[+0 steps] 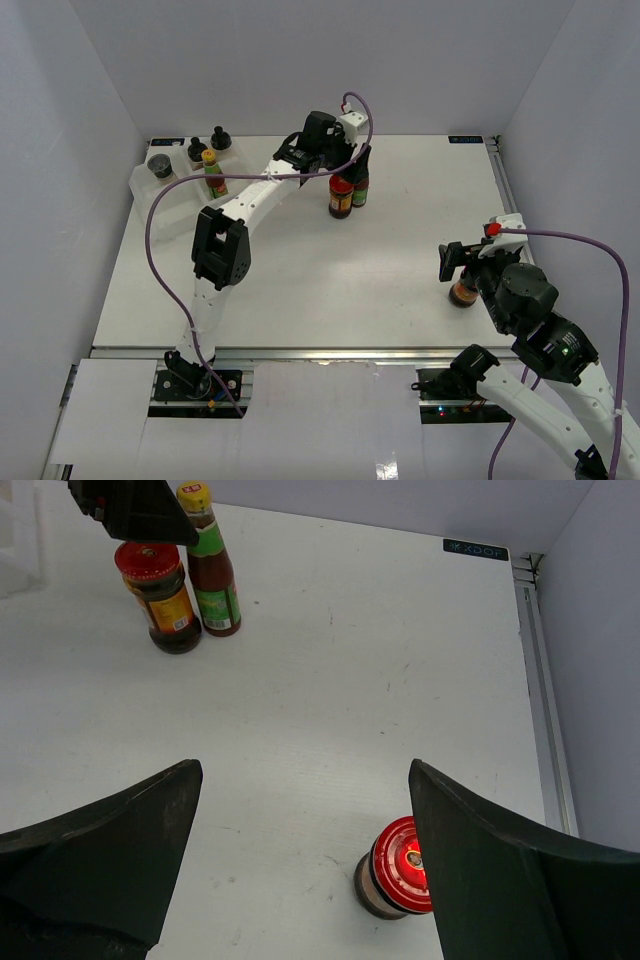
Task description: Organize the condiment bottles
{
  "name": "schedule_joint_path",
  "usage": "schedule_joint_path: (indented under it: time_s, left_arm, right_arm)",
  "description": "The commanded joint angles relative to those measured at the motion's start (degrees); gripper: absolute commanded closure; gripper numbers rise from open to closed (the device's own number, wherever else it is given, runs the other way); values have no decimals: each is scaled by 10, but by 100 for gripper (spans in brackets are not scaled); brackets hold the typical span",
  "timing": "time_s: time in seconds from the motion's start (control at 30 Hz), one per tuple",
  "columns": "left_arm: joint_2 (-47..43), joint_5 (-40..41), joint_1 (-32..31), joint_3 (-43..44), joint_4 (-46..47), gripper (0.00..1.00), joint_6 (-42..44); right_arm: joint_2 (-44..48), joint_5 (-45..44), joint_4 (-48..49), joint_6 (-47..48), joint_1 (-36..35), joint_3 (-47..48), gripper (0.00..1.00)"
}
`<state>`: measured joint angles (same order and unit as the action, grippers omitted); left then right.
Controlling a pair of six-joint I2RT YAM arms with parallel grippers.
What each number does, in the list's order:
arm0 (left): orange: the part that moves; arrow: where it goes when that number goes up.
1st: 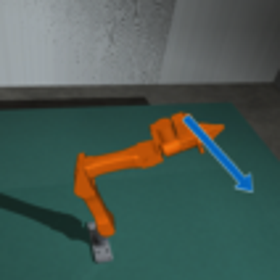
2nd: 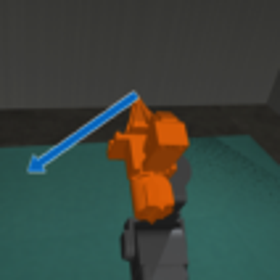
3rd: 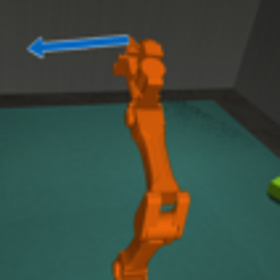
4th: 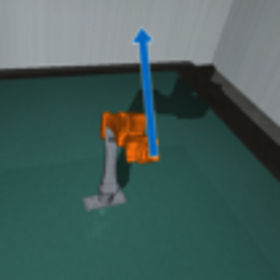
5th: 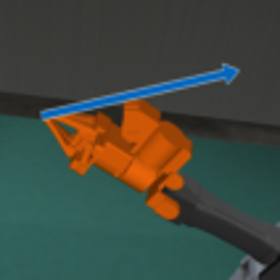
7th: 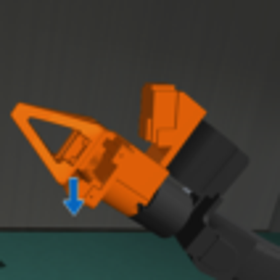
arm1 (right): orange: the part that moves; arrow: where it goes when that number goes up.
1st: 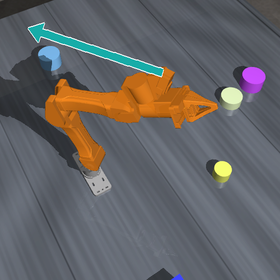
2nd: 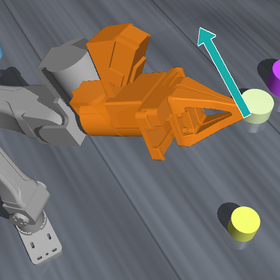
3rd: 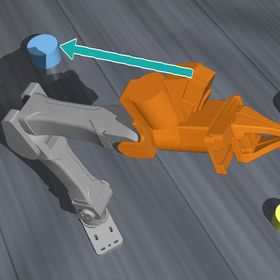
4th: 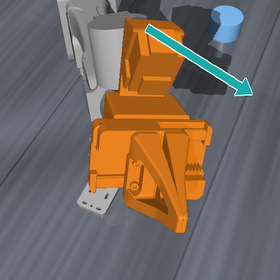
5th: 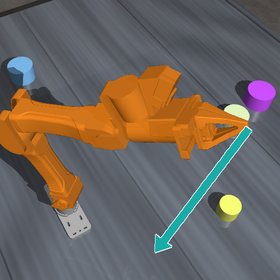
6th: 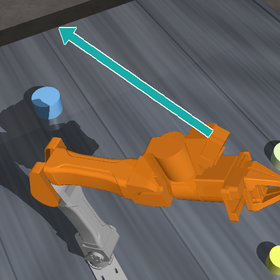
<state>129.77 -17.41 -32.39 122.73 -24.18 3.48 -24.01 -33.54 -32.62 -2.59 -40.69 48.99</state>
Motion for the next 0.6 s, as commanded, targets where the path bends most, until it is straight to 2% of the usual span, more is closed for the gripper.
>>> schedule_joint_path:
  time_s: [0.0,0.27,0.43,0.57]
  left_arm:
    - [-15,-7,-7,4,45,11,16]
    - [11,-6,-7,11,74,20,15]
    - [33,-9,-8,35,78,22,10]
    - [30,-7,-8,18,97,25,12]
  right_arm:
    - [-8,-11,17,4,-3,26,10]
    - [-14,-18,20,7,-4,20,10]
    - [-20,-20,22,9,-3,21,10]
    - [-20,-18,25,9,-4,15,10]
